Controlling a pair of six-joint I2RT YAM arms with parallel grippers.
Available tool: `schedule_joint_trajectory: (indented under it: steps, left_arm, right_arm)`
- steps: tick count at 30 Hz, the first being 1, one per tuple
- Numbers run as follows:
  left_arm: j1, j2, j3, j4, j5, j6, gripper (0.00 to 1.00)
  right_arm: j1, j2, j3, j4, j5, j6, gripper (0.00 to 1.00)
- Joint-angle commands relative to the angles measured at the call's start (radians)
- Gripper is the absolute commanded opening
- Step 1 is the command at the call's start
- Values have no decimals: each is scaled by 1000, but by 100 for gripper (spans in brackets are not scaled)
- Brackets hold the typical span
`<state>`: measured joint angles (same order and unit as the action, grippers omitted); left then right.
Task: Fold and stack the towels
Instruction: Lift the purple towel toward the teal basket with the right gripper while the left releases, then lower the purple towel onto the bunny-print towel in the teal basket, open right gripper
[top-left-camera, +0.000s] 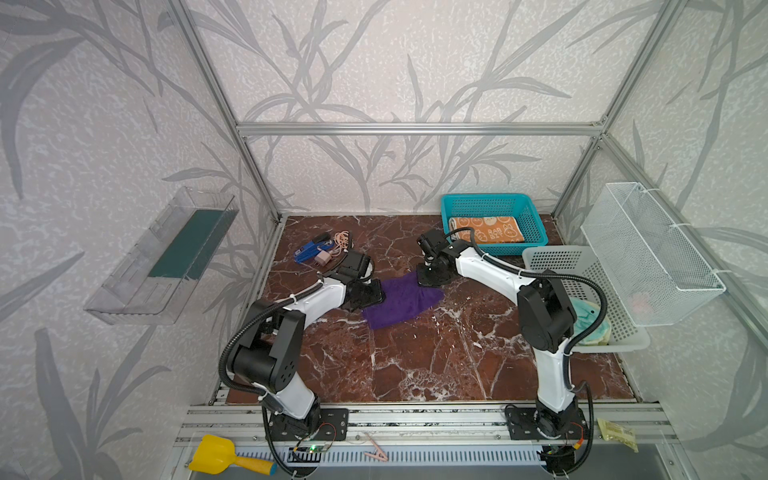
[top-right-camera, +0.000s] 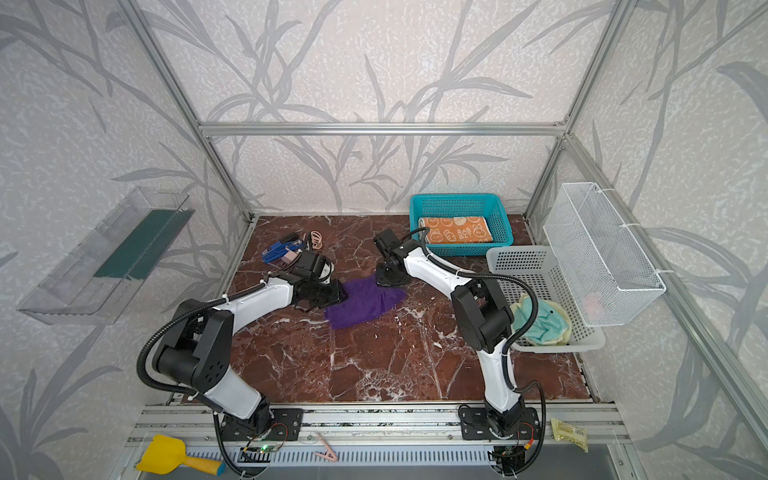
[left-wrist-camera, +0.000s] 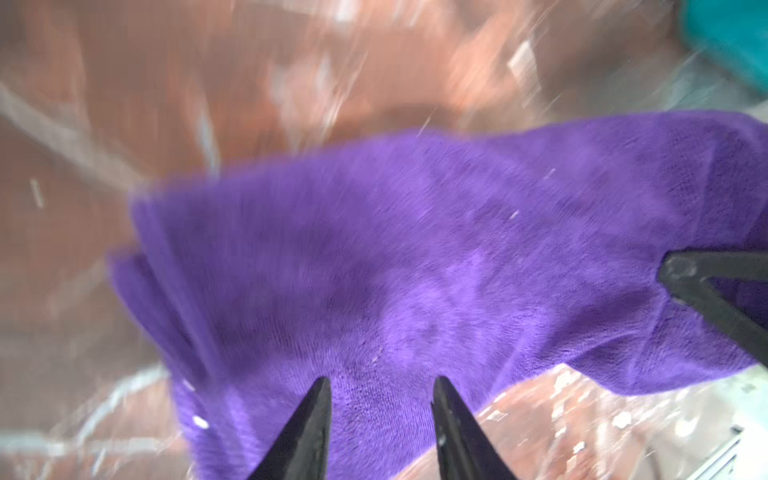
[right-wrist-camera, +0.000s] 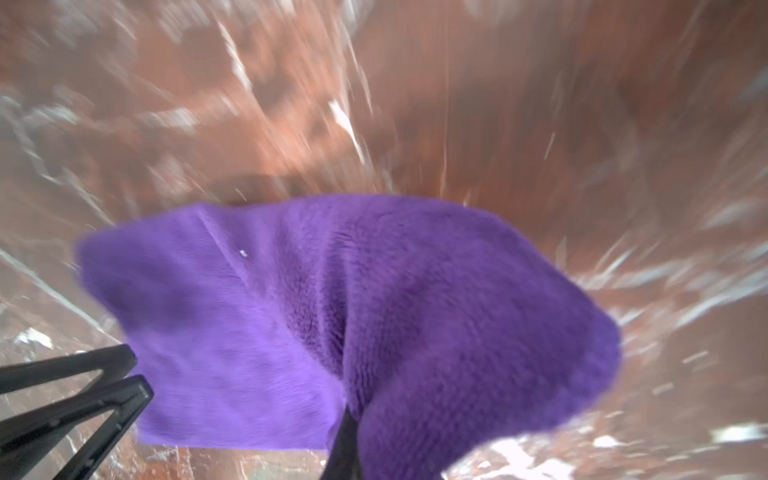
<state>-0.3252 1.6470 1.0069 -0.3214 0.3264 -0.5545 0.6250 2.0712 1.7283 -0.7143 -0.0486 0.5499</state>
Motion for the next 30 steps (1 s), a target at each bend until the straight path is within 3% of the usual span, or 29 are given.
schedule_joint_trajectory:
  steps: [1,12,17,19,21,26,30]
  left_arm:
    - [5,72,145,2,-22,-23,43]
    - [3,363,571,-119,-43,13,43]
    - [-2,448,657,-139,-51,7,42]
    - [-2,477,683,-150,-50,7,42]
    - [-3,499,698,-153,-49,3,42]
    - [-5,544,718,-149,-38,-4,42]
    - [-5,565,735,-163,-34,-4,42]
  right_arm:
    - [-40,21,116,-144,98,-128,0]
    - [-219,158,616,-269,160,-323,0]
    - [-329,391,1075,-415,178,-383,0]
    - [-364,464,1188,-425,191,-397,0]
    - [-395,483,1179,-380,213,-410,0]
    - [-470,441,954,-177,233,-455,0]
    - [-514,506,1003,-180,221,-491,0]
